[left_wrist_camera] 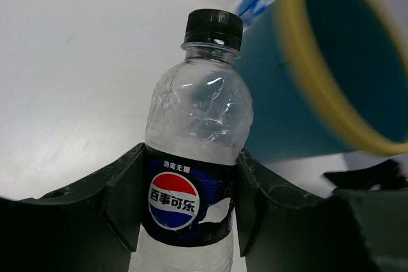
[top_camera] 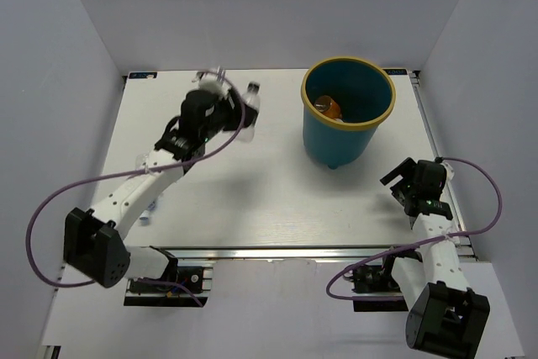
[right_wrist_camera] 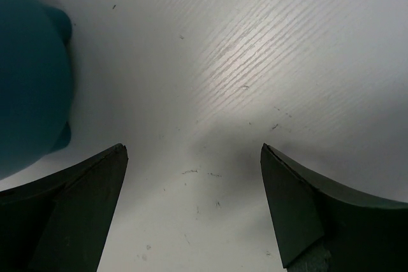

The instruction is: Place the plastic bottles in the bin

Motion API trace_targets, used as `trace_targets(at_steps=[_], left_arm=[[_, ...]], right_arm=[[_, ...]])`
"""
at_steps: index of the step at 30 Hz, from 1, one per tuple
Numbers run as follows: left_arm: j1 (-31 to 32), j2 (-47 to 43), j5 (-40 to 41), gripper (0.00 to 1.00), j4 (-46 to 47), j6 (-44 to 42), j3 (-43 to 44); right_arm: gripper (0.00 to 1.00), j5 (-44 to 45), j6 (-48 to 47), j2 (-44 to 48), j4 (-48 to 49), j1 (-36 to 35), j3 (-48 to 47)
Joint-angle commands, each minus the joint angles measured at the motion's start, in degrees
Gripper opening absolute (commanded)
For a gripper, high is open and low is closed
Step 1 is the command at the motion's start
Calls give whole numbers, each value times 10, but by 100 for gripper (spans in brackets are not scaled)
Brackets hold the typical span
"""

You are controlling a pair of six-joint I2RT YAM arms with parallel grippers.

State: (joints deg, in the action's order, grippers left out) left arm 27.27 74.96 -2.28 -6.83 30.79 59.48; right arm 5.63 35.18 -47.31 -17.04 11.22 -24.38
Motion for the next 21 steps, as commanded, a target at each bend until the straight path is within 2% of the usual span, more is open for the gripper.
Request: trace_targets(at_steps=[1, 2, 3, 4, 5, 8, 10, 15, 18, 19, 21], left_arm=[[45, 56, -33, 35, 30, -57, 126], [56, 56, -33, 35, 22, -77, 196], [74, 118, -42, 35, 2, -83, 232], [81, 119, -50, 35, -6, -89, 265], [87, 160, -63, 36, -8, -96, 322], [96, 226, -135, 42, 24, -100, 381], [104, 274, -153, 46, 42, -103, 442], [129, 395, -184, 50, -28, -119, 655], [143, 454, -199, 52, -39, -120, 713], [145, 468, -195, 65, -39, -119, 732], [147, 472, -186, 83, -39, -116, 734]], right_arm=[[89, -11, -17, 4, 27, 0, -15], [89, -6, -19, 6, 25, 0, -16], [89, -4, -20, 9, 19, 0, -20], [89, -2, -21, 17, 18, 0, -20], [89, -1, -21, 21, 17, 0, -19], [89, -4, -19, 36, 21, 0, -13], [89, -10, -20, 46, 21, -1, -12], [89, -7, -24, 60, 19, -1, -9], [89, -12, -28, 60, 24, -1, -8], [89, -12, -29, 59, 25, -1, -9], [89, -11, -30, 57, 24, 0, -9]])
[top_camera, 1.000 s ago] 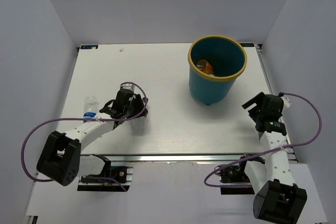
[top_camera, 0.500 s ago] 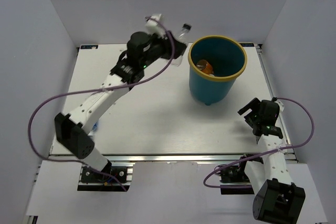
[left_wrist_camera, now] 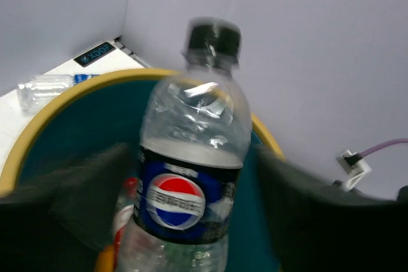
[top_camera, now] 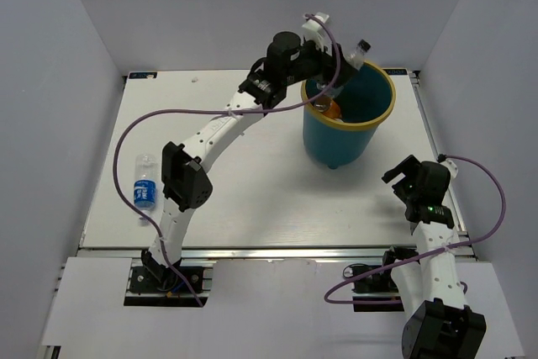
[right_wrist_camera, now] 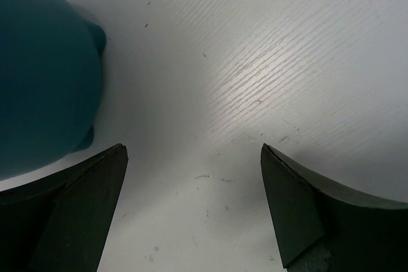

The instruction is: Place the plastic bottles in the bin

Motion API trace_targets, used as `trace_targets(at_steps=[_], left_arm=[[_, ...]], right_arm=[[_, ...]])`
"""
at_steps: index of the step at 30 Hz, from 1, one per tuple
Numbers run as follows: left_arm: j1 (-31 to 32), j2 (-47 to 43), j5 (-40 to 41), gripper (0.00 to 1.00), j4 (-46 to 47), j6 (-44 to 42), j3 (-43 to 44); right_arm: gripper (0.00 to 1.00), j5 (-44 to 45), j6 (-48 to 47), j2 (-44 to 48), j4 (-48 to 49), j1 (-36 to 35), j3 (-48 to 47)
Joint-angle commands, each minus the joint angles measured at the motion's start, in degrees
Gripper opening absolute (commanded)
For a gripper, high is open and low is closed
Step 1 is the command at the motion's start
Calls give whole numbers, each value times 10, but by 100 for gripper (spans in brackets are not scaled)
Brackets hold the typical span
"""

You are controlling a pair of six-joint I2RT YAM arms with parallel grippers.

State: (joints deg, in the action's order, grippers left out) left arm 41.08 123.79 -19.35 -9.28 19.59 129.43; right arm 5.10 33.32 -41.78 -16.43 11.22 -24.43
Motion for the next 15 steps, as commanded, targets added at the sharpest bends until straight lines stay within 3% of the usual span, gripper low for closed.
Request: trace_targets(at_steps=[1, 6, 10, 12, 15], left_arm=[[8, -21, -1, 98, -17, -8, 31], [8, -81, 69, 98, -43, -52, -14], [4, -153, 168, 98, -63, -103, -67], [-12, -192, 233, 98, -89, -109, -101], [-76, -246, 264, 98, -110, -95, -178]], right_arm=[[89, -6, -12, 0, 17, -1, -9], [89, -8, -11, 2, 19, -1, -10], [89, 0, -11, 1, 16, -1, -9], [89, 10, -11, 5, 10, 0, -11], [89, 17, -9, 10, 11, -1, -9]])
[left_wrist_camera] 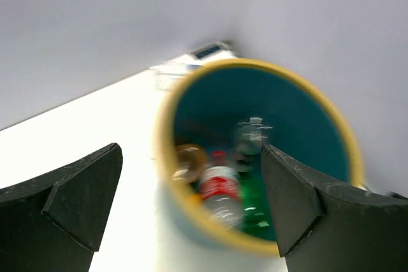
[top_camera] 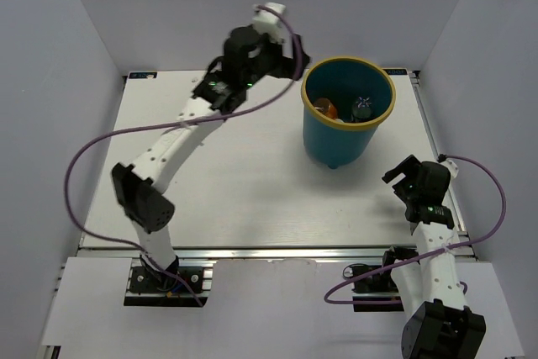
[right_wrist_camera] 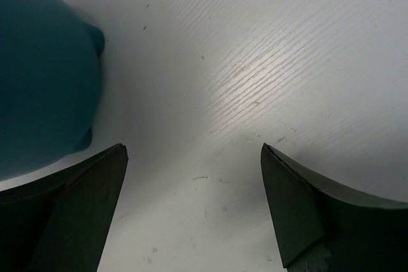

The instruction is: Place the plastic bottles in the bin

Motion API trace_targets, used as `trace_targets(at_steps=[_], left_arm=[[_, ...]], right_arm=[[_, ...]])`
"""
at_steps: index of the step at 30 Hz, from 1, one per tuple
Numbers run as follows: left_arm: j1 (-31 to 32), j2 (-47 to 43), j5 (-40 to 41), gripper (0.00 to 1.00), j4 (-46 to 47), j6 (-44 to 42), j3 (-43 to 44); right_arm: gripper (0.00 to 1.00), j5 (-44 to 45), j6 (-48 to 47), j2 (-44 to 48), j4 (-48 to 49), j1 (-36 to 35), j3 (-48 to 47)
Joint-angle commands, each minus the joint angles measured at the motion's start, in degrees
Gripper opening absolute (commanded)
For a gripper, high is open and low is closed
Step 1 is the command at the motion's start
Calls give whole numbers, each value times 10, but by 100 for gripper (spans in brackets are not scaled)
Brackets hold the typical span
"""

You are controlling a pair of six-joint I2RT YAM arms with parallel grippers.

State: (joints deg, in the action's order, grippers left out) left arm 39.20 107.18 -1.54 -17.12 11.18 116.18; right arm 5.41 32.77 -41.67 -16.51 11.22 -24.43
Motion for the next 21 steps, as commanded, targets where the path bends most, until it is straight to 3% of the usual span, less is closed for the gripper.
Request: trace_targets(at_steps=[1, 6, 10, 13, 21], left_arm=[[-104, -97, 83, 98, -27, 4, -73], [-241, -163, 151, 98, 1, 24, -236], [-379, -186, 209, 98, -23, 122, -311], [-446, -180, 233, 98, -45, 181, -372], [-454, -166, 311, 98, -54, 223, -478]], right_arm=[[89, 14, -3, 10, 13, -1, -10], [90, 23, 1, 9, 8, -1, -11], [89, 17, 2, 5, 12, -1, -6], [89, 7, 0, -3, 11, 0, -10], [89, 7, -10, -23, 20, -1, -11]])
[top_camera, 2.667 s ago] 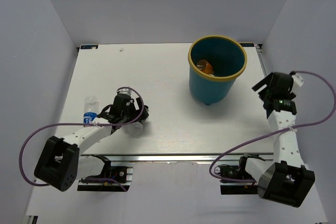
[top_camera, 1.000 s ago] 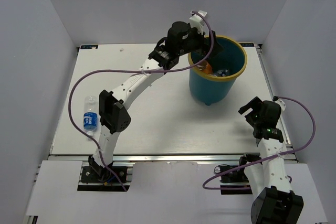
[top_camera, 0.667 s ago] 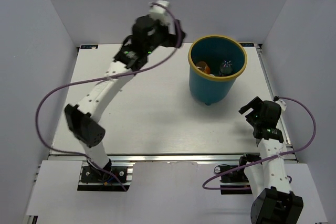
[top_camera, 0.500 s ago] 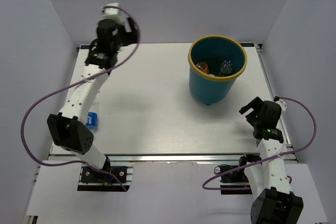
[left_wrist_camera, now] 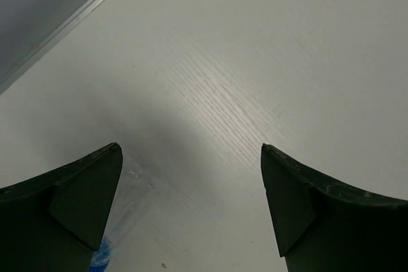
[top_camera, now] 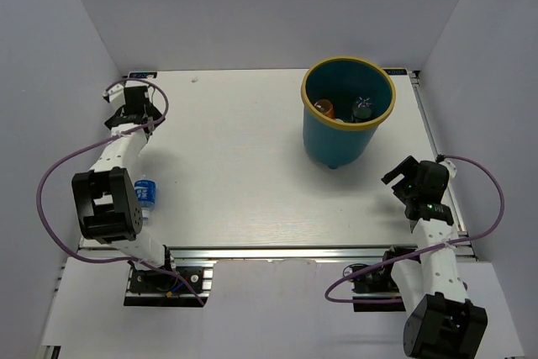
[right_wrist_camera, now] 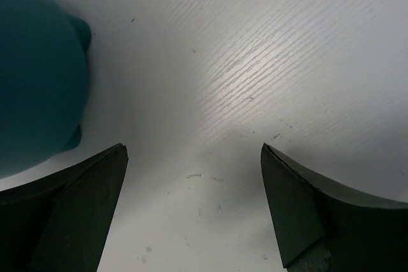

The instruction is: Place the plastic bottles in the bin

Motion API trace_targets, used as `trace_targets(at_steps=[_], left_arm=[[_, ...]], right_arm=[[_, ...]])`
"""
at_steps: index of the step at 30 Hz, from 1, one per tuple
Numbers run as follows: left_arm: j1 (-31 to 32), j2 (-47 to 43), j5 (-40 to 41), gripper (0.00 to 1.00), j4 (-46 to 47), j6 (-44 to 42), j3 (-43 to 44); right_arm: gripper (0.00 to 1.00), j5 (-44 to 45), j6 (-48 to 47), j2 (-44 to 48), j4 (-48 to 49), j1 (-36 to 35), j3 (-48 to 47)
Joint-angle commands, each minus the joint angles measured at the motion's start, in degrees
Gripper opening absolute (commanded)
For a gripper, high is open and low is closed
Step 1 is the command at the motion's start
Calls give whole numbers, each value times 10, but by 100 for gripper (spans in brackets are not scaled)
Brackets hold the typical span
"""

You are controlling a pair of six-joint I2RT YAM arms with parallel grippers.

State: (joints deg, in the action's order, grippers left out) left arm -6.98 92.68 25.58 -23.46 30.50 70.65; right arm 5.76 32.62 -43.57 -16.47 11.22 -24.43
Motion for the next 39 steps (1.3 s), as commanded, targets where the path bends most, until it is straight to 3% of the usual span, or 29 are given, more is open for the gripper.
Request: trace_targets(at_steps=[1, 9, 19, 25, 39], left_arm=[[7, -24, 45, 98, 24, 28, -48], [-7, -38, 76, 98, 12, 72, -106], [-17, -66, 96, 98, -18, 52, -143], [-24, -66, 49, 98, 18, 46, -201], [-26, 3, 8, 97, 11, 44, -193]], right_arm=[[89, 7, -8, -5, 20, -1, -12], [89, 21, -13, -27, 29, -1, -6], [89, 40, -12, -35, 22, -1, -7], [89, 36, -8, -32, 23, -1, -10], [89, 27, -5, -23, 21, -1, -6]])
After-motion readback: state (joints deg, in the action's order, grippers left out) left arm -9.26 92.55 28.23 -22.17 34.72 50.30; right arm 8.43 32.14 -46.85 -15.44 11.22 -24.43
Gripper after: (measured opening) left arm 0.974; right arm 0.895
